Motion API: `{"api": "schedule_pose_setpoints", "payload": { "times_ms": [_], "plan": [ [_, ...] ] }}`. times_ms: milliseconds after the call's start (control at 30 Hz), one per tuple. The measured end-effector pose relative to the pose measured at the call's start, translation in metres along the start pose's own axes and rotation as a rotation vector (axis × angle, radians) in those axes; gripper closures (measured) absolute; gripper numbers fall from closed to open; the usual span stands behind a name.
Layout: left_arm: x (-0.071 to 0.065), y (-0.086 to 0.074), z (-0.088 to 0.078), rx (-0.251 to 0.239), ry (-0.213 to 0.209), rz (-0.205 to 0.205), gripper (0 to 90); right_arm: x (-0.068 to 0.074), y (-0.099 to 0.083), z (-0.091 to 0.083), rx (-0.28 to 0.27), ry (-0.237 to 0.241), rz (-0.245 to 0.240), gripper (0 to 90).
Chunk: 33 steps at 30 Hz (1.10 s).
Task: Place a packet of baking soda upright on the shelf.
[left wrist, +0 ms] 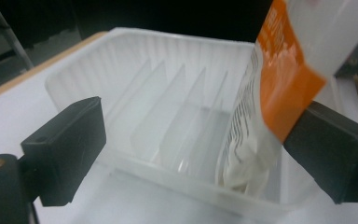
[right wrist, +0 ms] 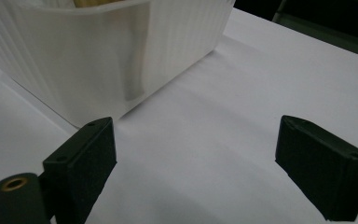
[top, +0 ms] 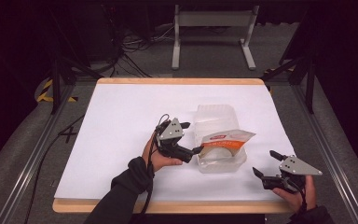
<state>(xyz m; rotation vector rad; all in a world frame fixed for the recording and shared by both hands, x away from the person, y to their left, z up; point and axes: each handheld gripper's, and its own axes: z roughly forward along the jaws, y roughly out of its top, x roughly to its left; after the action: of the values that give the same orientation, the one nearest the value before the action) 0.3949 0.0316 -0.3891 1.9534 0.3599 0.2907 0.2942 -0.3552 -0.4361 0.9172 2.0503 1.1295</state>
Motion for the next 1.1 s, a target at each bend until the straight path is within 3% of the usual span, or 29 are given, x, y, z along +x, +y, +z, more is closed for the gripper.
{"api": "schedule_pose_setpoints", "payload": {
  "times_ms": [100,200,367,667,800,933,1100],
  "plan": [
    [0.0,-0.005,-0.003,0.039,0.011,0.025,6.4,0.001,0.0,0.0,0.002,0.002,-0.003,12.8],
    [-0.001,-0.01,-0.008,0.081,0.054,0.071,7.6,0.001,0.0,0.0,0.001,0.003,-0.006,12.8],
    [-0.004,-0.018,-0.019,0.102,0.109,0.114,9.2,0.001,0.0,0.0,0.001,0.003,-0.005,12.8],
    [0.001,-0.028,-0.04,0.14,0.162,0.12,9.2,0.001,0.0,0.0,0.001,-0.001,-0.009,12.4],
    [0.004,-0.034,-0.046,0.152,0.163,0.108,9.0,0.001,0.0,0.001,0.002,-0.002,-0.009,12.4],
    [0.007,-0.043,-0.053,0.207,0.175,0.124,6.8,0.001,0.0,0.001,0.003,-0.004,-0.011,12.4],
    [0.01,-0.053,-0.067,0.218,0.187,0.104,6.5,0.001,0.0,0.001,0.004,-0.004,-0.011,12.3]
  ]
}}
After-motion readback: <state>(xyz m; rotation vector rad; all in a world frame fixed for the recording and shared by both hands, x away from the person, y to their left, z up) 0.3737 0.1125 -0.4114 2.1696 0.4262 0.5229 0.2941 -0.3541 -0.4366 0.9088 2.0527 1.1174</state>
